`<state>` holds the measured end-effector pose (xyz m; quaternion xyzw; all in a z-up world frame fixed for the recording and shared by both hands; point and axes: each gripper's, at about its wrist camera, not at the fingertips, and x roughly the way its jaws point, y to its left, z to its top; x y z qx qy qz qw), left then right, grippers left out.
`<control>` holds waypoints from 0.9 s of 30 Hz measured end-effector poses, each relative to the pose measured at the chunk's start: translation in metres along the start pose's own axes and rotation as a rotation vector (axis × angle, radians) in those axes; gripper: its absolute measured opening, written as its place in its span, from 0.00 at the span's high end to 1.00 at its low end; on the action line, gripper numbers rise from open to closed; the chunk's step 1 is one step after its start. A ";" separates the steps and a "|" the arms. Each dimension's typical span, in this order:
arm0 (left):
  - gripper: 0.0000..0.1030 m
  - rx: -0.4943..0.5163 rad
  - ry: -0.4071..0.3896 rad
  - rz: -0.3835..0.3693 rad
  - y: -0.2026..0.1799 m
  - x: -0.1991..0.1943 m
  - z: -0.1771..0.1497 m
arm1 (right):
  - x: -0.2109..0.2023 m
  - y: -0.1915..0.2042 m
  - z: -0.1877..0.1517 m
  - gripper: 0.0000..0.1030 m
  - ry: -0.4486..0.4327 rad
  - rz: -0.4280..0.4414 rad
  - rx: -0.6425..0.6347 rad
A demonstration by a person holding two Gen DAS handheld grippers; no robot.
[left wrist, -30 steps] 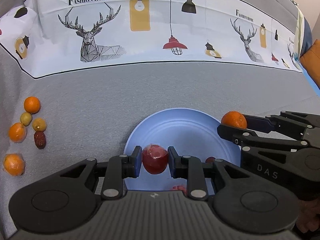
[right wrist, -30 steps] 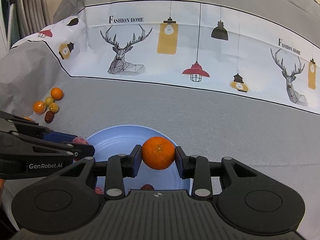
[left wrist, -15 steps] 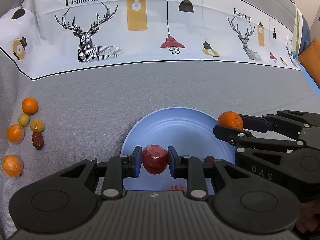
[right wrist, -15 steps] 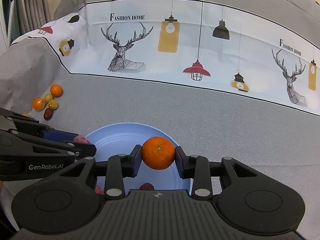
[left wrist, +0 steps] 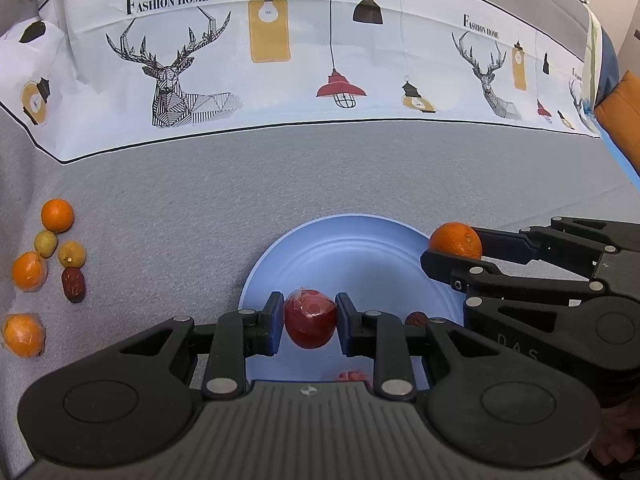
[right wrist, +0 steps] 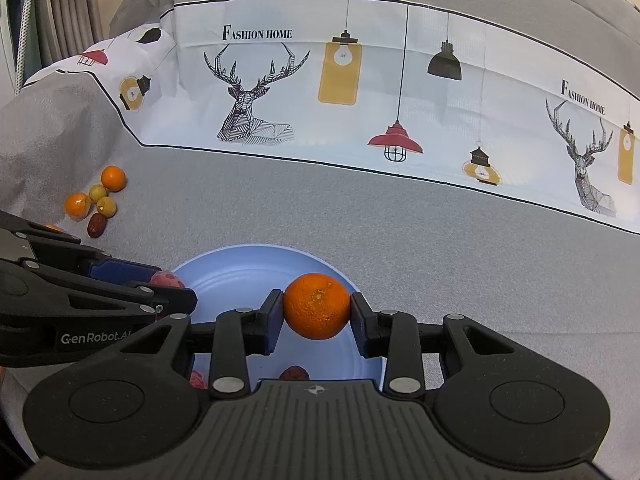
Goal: Organize fruits
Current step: 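Carry the red fruit and the tangerine over the blue plate with both tools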
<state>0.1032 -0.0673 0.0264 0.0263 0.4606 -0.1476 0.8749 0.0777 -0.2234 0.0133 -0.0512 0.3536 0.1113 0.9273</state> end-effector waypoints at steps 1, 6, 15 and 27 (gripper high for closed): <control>0.71 0.000 0.000 0.000 0.000 0.000 0.000 | 0.000 0.000 0.000 0.64 0.000 0.000 0.000; 0.71 0.000 -0.001 0.000 0.000 0.000 0.000 | 0.000 0.000 0.000 0.64 0.000 0.000 -0.001; 0.71 0.004 -0.003 -0.004 -0.001 -0.001 0.001 | -0.001 0.001 0.000 0.64 -0.001 -0.001 -0.002; 0.71 0.006 -0.005 -0.009 -0.002 -0.001 0.001 | -0.001 0.001 0.000 0.64 -0.001 -0.001 -0.007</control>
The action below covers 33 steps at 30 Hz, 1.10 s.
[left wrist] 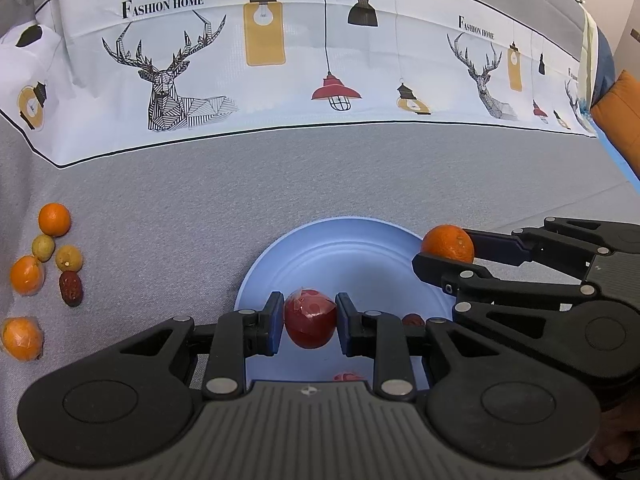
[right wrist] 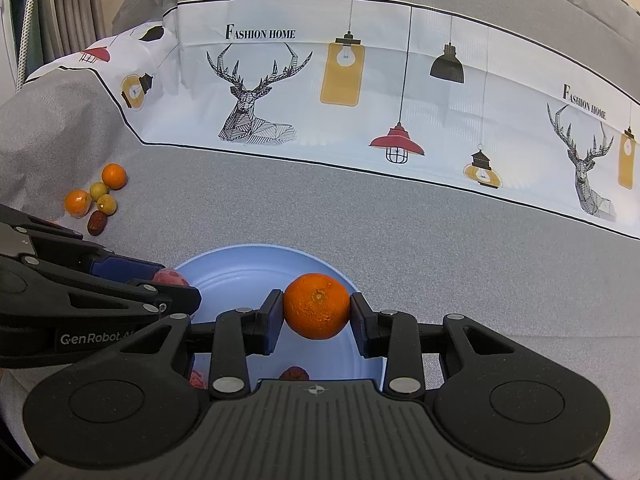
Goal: Organize fruits
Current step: 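Carry the red fruit and the tangerine over the blue plate with both tools, then open the left tool over the plate while the right tool releases the tangerine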
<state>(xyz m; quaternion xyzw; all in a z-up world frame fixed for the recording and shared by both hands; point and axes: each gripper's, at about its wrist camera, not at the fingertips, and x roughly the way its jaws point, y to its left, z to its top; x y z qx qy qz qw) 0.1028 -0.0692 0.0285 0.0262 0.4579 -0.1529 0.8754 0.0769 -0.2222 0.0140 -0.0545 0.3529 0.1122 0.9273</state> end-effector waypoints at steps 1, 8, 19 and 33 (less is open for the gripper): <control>0.71 0.000 0.000 0.000 0.000 0.000 0.000 | 0.000 0.000 0.000 0.64 0.000 0.000 -0.001; 0.71 0.003 0.006 -0.006 -0.001 0.000 0.000 | 0.001 0.000 0.000 0.63 0.006 0.003 -0.005; 0.62 -0.005 -0.001 -0.001 0.002 0.000 0.001 | 0.000 -0.003 0.001 0.51 -0.002 -0.026 0.001; 0.84 -0.026 -0.049 0.025 0.012 -0.012 0.007 | -0.001 -0.002 0.002 0.50 -0.010 -0.036 0.003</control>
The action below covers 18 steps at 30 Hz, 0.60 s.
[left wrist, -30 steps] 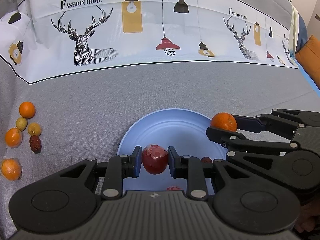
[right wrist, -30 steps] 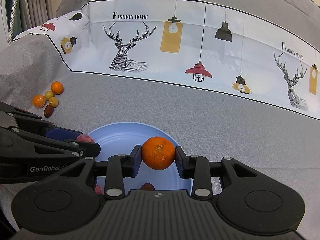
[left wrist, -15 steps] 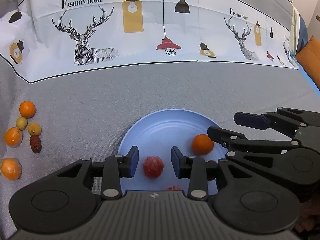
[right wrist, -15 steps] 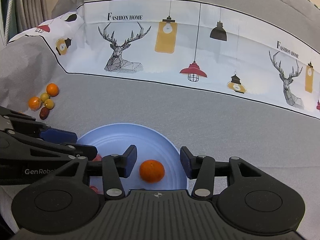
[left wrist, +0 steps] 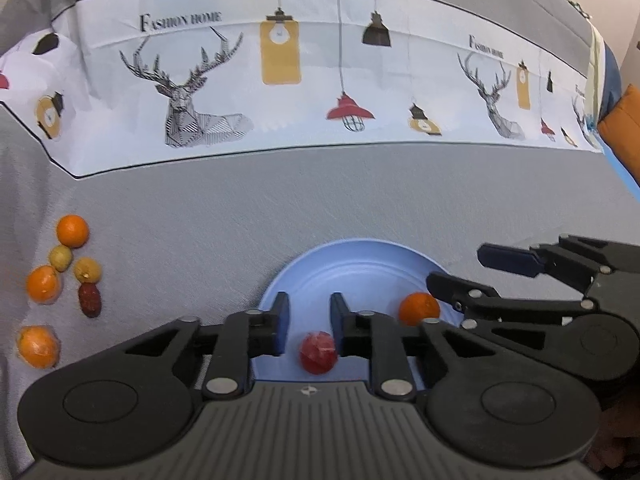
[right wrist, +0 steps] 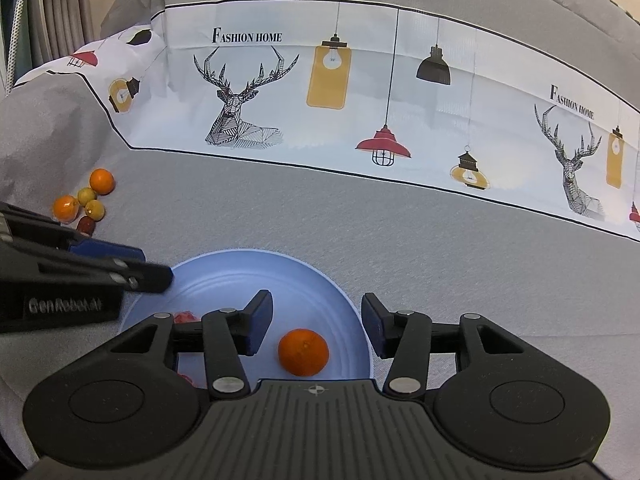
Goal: Organize fruits
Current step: 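Open the left tool over the plate while the right tool releases the tangerine, then grasp a large tangerine with the left tool while the right tool grasps a date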
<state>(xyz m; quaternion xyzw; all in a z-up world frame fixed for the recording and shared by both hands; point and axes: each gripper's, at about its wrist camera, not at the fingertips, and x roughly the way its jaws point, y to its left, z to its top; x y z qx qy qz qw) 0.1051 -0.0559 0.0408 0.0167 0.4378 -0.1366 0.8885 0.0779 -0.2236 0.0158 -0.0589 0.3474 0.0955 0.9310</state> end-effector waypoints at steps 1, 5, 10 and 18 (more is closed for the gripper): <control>0.86 -0.006 -0.004 0.008 0.003 -0.001 0.001 | 0.000 0.001 0.000 0.50 -0.001 0.001 -0.002; 0.87 -0.056 -0.024 0.037 0.020 -0.009 0.008 | 0.000 0.004 0.002 0.53 -0.010 0.010 -0.005; 0.87 -0.184 -0.029 0.089 0.063 -0.019 0.022 | -0.001 0.013 0.006 0.73 -0.026 0.052 -0.003; 0.85 -0.292 -0.062 0.289 0.141 -0.022 0.055 | -0.003 0.051 0.017 0.75 -0.065 0.134 -0.031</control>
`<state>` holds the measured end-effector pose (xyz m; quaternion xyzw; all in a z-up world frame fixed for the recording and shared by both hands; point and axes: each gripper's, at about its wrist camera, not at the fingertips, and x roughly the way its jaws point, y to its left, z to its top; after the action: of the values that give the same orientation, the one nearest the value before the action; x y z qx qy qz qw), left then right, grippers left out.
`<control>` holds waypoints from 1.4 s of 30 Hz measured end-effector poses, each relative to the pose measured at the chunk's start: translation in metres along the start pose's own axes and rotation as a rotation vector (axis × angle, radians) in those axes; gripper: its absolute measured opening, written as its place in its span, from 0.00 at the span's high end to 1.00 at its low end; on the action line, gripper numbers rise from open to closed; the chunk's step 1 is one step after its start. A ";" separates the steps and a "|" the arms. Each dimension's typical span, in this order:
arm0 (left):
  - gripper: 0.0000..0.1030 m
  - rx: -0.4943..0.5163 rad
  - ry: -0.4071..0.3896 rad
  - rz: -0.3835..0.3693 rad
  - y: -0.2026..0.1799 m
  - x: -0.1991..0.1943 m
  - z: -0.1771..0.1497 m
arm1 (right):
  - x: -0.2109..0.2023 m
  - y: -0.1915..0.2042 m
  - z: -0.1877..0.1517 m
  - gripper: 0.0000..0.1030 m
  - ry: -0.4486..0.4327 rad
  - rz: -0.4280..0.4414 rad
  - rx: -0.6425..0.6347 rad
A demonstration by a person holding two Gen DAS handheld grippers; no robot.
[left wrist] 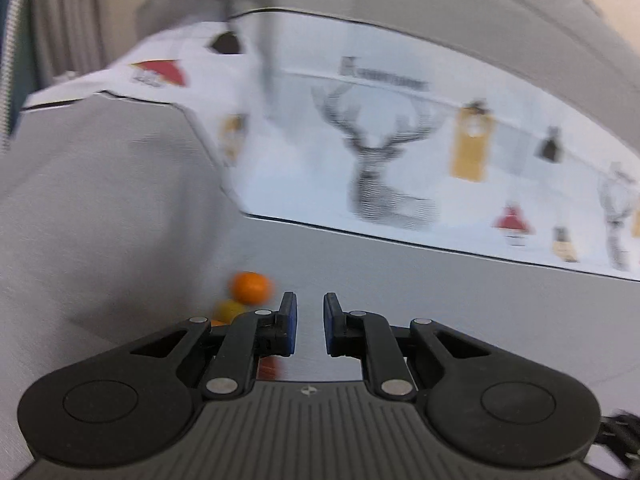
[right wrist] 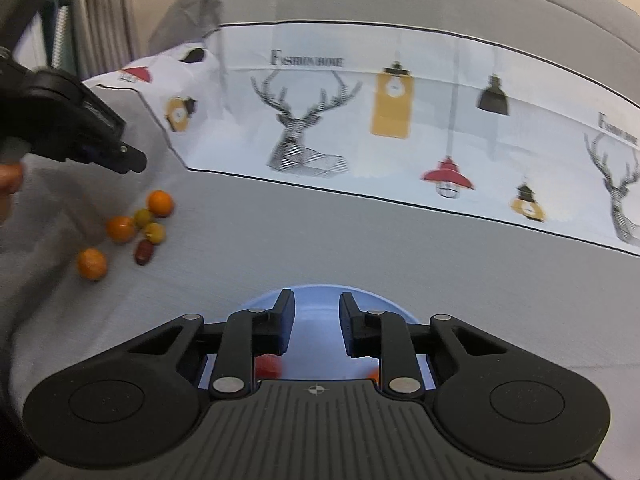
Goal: Organize fruits
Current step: 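Grasp a large tangerine with the left tool while the right tool grasps a date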
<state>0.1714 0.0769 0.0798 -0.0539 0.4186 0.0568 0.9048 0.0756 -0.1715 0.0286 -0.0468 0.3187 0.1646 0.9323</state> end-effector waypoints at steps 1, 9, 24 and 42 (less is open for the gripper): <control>0.85 0.001 0.010 0.035 0.008 0.008 -0.005 | 0.001 0.005 0.002 0.75 -0.001 0.013 -0.004; 0.65 -0.246 0.126 0.031 0.057 0.031 0.000 | 0.019 0.042 0.019 0.75 0.007 0.120 -0.012; 0.60 -0.177 0.231 0.105 0.061 0.071 -0.007 | 0.113 0.112 0.028 0.62 0.032 0.311 -0.046; 0.62 -0.054 0.238 0.185 0.056 0.091 -0.012 | 0.149 0.117 0.029 0.78 0.102 0.299 -0.140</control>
<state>0.2130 0.1360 -0.0001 -0.0456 0.5243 0.1443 0.8380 0.1633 -0.0144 -0.0373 -0.0720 0.3567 0.3207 0.8745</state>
